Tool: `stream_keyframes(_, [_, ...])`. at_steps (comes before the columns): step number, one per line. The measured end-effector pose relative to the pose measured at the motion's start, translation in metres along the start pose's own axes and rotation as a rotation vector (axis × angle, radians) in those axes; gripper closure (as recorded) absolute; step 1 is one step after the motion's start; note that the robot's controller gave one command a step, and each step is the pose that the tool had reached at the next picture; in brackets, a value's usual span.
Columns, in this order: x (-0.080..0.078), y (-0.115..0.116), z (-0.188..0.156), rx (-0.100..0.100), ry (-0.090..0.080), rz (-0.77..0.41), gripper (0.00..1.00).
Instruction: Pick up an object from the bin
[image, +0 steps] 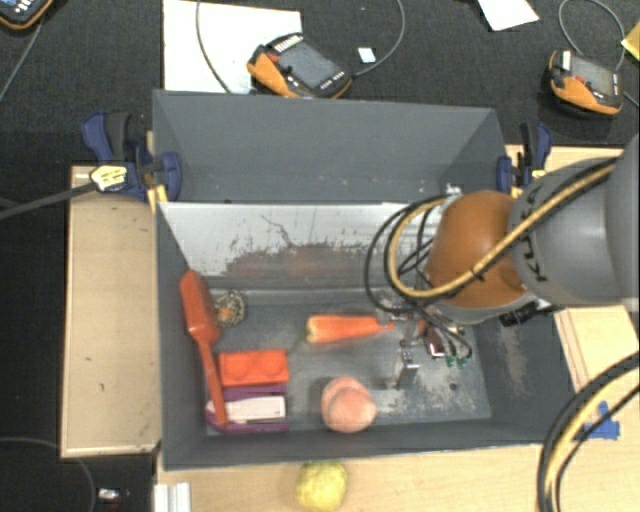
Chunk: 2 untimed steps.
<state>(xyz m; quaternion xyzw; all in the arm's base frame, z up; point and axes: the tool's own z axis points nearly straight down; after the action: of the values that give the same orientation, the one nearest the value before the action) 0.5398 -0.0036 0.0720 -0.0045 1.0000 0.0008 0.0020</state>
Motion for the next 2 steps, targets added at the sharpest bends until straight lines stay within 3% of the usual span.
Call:
stream_keyframes(1, [-0.020,0.024,0.000,0.004,-0.009,-0.066,0.00])
stream_keyframes(2, [-0.027,0.043,-0.002,0.000,-0.019,-0.052,1.00])
